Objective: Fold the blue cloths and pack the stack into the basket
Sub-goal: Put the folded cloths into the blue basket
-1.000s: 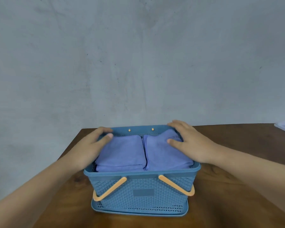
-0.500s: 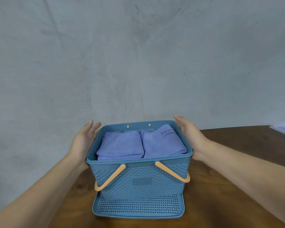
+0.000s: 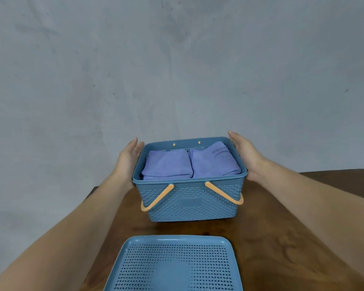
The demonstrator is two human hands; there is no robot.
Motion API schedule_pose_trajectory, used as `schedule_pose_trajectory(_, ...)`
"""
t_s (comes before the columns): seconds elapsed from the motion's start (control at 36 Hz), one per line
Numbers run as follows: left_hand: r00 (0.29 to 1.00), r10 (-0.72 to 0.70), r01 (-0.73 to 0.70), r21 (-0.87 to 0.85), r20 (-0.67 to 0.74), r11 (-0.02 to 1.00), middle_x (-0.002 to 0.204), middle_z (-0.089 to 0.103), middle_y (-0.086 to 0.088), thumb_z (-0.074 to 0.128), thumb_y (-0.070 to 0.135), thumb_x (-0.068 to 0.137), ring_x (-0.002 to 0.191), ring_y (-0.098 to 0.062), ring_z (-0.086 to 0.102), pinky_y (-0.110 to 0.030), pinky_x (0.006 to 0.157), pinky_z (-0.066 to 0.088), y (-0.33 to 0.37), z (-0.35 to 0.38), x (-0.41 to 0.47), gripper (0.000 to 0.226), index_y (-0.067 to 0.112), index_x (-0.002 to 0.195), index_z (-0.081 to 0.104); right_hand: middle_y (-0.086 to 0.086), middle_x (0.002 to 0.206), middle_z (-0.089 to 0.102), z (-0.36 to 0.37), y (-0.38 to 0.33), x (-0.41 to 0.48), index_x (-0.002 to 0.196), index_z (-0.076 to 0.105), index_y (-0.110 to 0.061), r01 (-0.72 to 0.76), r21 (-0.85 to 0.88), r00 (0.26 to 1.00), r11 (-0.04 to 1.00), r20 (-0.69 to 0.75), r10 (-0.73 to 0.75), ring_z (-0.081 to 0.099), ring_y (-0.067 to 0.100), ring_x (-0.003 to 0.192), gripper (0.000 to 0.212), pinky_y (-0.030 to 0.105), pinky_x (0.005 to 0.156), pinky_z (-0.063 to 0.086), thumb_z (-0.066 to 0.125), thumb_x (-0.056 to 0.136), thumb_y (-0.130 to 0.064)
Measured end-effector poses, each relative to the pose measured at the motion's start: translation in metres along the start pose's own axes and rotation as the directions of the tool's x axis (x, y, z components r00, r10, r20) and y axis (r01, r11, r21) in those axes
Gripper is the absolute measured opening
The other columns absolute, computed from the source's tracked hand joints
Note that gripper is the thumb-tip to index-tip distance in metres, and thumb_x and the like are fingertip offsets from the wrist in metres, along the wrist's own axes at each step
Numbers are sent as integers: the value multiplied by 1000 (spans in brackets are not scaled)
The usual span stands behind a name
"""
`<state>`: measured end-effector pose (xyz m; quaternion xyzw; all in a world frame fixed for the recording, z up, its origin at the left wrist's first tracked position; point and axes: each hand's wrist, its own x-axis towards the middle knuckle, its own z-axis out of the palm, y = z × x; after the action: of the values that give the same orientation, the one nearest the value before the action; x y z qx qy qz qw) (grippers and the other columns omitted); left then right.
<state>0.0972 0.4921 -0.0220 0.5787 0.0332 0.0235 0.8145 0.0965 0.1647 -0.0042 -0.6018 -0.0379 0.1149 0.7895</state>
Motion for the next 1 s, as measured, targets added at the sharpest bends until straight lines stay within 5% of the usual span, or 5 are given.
schedule_pose_trajectory(0.33, 998, -43, 48, 149, -39, 988, 147, 58, 4, 43, 50, 111, 133, -21, 59, -48, 120, 40, -38, -21, -22, 58, 20, 160, 40, -13, 87, 76, -21, 26, -13, 95, 63, -31, -70, -110, 993, 991, -103, 59, 67, 9, 92, 36, 30, 82, 51, 37, 112, -48)
schedule_pose_trajectory(0.47, 994, -32, 64, 322, -103, 944, 158, 51, -4, 43, 51, 110, 144, -25, 49, -55, 120, 39, -47, -52, -62, 59, 17, 158, 44, -12, 134, 64, -30, 41, -47, 113, 63, -39, -114, -213, 982, 970, -170, 79, 59, 13, 119, 35, 49, 111, 43, 33, 110, -57)
schedule_pose_trajectory(0.75, 910, -82, 394, 786, -406, 477, 129, 67, -10, 46, 57, 106, 116, -31, 64, -42, 92, 55, -97, -91, -167, 67, 4, 147, 54, 19, 132, 61, -36, 121, -132, 147, 50, -9, -474, -340, 877, 812, -262, 403, 61, 38, 119, 90, 56, 96, 56, 36, 96, -82)
schedule_pose_trajectory(0.86, 882, -267, 472, 703, -390, 532, 84, 77, -6, 55, 54, 101, 78, -25, 75, -35, 72, 60, -107, -82, -205, 55, 6, 120, 72, 24, 148, 53, -15, 140, -158, 158, 38, -5, -528, -317, 848, 788, -157, 506, 54, 44, 134, 95, 62, 101, 53, 39, 98, -79)
schedule_pose_trajectory(1.0, 905, -176, 407, 666, -388, 625, 101, 79, -9, 56, 43, 106, 99, -27, 75, -49, 89, 63, -73, -71, -237, 33, 16, 115, 71, 22, 147, 53, -3, 107, -173, 155, 40, 0, -466, -318, 884, 826, -122, 452, 54, 45, 132, 90, 64, 98, 55, 46, 100, -71)
